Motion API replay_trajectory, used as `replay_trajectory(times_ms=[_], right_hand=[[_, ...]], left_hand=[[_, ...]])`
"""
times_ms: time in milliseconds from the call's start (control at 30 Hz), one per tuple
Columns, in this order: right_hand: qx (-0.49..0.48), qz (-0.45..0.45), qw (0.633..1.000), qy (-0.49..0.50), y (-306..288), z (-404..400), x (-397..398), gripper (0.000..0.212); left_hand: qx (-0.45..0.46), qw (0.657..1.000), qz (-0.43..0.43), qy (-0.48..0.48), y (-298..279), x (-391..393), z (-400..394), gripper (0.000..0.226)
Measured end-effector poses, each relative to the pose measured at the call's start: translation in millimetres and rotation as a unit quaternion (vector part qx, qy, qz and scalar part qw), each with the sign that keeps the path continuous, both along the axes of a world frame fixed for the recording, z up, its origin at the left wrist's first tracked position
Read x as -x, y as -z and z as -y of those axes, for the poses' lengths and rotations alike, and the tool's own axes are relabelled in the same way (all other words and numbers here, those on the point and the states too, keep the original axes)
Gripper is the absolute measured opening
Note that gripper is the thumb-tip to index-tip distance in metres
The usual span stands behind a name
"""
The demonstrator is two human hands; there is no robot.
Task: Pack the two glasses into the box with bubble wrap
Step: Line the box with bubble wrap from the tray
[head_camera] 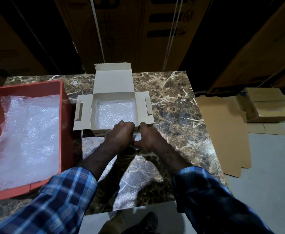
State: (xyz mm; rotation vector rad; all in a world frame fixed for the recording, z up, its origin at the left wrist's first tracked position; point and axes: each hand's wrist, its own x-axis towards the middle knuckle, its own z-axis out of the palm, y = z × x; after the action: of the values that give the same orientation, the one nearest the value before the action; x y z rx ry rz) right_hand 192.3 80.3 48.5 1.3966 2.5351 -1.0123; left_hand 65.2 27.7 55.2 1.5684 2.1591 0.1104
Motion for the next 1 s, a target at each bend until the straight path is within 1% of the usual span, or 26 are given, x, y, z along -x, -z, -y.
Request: replay_trajectory(times_ms=[67, 133, 200, 300, 400, 500, 533, 600, 700, 767, 867, 967, 1000], right_hand=[[-0.006, -0.01, 1.0, -0.001, 1, 2, 0, 0.05], [-0.027, -0.025, 0.999, 0.006, 3, 8, -4, 0.044], [-0.078, -0.053, 0.996, 0.007, 7, 17, -11, 0.039], [-0.122, -0.063, 0.99, 0.011, 7, 28, -19, 0.035], [-0.111, -0.055, 0.992, 0.017, 3, 23, -20, 0.026], [-0.078, -0.098, 0.989, 0.072, 1, 20, -20, 0.008], [-0.055, -0.12, 0.986, 0.1, 1, 20, -21, 0.006], [-0.007, -0.153, 0.975, 0.161, 2, 23, -23, 0.019], [0.05, -0.151, 0.964, 0.214, 2, 24, -27, 0.014], [0.067, -0.141, 0.963, 0.221, 1, 22, -29, 0.009], [0.082, -0.139, 0.961, 0.223, -2, 21, -31, 0.005], [0.083, -0.131, 0.965, 0.21, -3, 20, -30, 0.006], [0.083, -0.132, 0.967, 0.204, -4, 20, -30, 0.006]], left_hand=[[0.005, 1.0, 0.011, 0.0, -1, 1, -2, 0.028], [0.02, 1.0, 0.012, -0.006, -2, 2, -6, 0.019], [0.031, 0.999, 0.019, -0.007, -3, 4, -8, 0.01], [0.049, 0.998, 0.036, -0.007, -4, 8, -10, 0.011], [0.059, 0.997, 0.038, -0.009, -7, 9, -13, 0.015], [0.07, 0.997, 0.035, 0.006, -10, 8, -15, 0.019], [0.074, 0.997, 0.034, 0.012, -10, 9, -15, 0.021], [0.079, 0.996, 0.031, 0.024, -11, 11, -14, 0.021], [0.084, 0.995, 0.023, 0.053, -16, 7, -13, 0.019], [0.086, 0.993, 0.008, 0.076, -19, 2, -13, 0.029], [0.06, 0.991, -0.021, 0.12, -15, -2, -14, 0.05], [0.047, 0.985, -0.036, 0.163, -18, -3, -15, 0.064], [0.051, 0.982, -0.042, 0.175, -20, -3, -16, 0.064]])
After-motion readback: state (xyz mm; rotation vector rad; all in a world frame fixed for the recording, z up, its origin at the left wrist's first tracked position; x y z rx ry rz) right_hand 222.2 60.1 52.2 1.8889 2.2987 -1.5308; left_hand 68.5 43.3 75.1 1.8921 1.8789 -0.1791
